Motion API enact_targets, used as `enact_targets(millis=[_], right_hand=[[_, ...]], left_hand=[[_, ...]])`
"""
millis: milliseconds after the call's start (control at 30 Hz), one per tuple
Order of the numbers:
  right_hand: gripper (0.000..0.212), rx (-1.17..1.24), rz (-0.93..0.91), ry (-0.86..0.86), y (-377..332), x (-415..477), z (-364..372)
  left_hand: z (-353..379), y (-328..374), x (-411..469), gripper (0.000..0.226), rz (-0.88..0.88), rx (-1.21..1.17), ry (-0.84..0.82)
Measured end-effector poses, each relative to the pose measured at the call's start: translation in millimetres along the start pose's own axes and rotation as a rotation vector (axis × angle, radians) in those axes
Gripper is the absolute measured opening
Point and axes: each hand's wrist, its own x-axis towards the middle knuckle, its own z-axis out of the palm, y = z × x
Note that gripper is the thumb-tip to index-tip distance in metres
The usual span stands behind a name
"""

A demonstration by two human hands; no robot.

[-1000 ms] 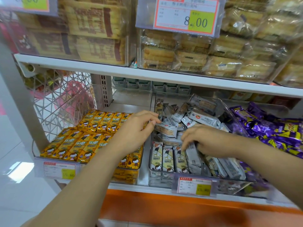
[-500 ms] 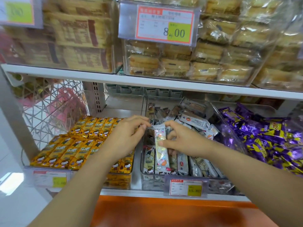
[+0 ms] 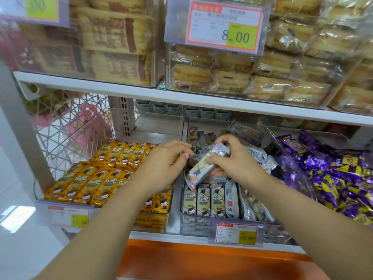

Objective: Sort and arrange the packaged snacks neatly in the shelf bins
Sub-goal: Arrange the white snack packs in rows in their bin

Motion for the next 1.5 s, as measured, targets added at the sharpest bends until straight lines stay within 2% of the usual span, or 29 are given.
enact_targets(millis=[67, 133, 267, 333, 433, 600, 667, 767, 900, 1033, 1133, 1233, 1400, 1500], right_hand=[[0.023, -0.038, -0.047, 0.017, 6, -5, 0], [0.029, -0.147, -0.059, -0.001, 16, -11, 2], [0.02, -0.362, -0.04, -0.161, 25, -18, 15], [0.027, -0.402, -0.029, -0.192, 20, -16, 20], [0.035, -0.401, -0.01, -0.195, 12, -13, 21], [0.033, -0.238, 0.071, -0.148, 16, -15, 24], [0.03, -0.249, 0.032, -0.18, 16, -21, 32], [0.034, -0.413, -0.068, -0.263, 15, -26, 36], [0.026, -0.495, -0.157, -0.384, 1, -21, 7], [0.025, -0.594, -0.22, -0.277, 2, -22, -41], [0.028, -0.81, -0.233, -0.225, 20, -29, -73], [0.03, -0.986, -0.337, -0.287, 37, -37, -89], [0.048, -1.207, -0.396, -0.372, 57, -47, -95], [0.063, -1.301, -0.437, -0.345, 63, -47, -96]], left_hand=[[0, 1, 0, 0.023, -0.005, -0.008, 0.001], [1, 1, 0, 0.024, -0.011, -0.009, 0.002], [1, 1, -1, 0.023, -0.009, -0.016, 0.007], [1, 1, -1, 0.024, -0.001, -0.023, 0.01], [0, 1, -1, 0.023, 0.005, -0.026, 0.015], [0, 0, 0, 0.023, 0.014, -0.016, 0.02], [0, 0, 0, 0.023, 0.018, -0.017, 0.021], [0, 1, 0, 0.023, 0.022, -0.023, 0.028], [-1, 2, -1, 0.024, 0.031, 0.006, 0.019], [-5, 11, -3, 0.022, 0.034, 0.107, 0.019], [-2, 32, -1, 0.018, 0.155, 0.246, 0.051], [16, 66, 7, 0.015, 0.222, 0.255, -0.128], [68, 86, 31, 0.016, 0.059, 0.331, -0.647], [90, 84, 38, 0.03, 0.02, 0.408, -0.692]])
